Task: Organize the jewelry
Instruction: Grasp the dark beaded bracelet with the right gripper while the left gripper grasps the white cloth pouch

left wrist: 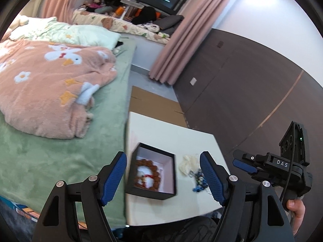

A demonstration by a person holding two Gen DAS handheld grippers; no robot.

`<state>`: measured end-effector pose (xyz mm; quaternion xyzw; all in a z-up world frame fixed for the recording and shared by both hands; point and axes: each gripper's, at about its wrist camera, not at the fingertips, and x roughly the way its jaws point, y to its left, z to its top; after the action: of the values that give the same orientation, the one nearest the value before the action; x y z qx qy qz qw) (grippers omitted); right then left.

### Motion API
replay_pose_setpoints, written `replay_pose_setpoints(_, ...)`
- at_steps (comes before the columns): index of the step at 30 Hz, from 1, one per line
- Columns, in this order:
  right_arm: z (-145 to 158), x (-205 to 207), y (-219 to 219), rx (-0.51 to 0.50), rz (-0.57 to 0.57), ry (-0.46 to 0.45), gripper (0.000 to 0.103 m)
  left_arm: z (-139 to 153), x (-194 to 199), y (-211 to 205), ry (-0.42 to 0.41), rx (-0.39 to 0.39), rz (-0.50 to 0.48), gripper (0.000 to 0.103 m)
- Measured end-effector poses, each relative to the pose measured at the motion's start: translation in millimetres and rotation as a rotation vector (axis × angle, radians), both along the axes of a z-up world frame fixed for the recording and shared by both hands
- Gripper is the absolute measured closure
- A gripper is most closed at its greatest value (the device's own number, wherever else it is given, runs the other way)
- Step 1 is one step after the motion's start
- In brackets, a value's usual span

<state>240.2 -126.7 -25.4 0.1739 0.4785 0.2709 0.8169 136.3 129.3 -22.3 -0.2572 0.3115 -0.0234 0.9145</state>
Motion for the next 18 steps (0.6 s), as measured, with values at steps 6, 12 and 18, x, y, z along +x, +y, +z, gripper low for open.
replay_pose_setpoints(6, 6.6, -13.1, -47.9, -0.008, -0.074, -0.028, 0.038, 0.4, 10.3, -38.2, 0.019, 0.021, -0.073, 0.028)
replay_pose_setpoints(12, -3.8, -17.9, -94.4, 0.001, -0.151, -0.013, 0.037, -3.0, 25.4, -75.1, 0.036, 0.05, -0.135, 0.028)
replay_pose_setpoints(18, -27.0, -8.2, -131.2, 0.033, -0.208, 0.03, 0.037, -11.7, 45.2, -102.0, 0.07, 0.086, -0.174, 0.028)
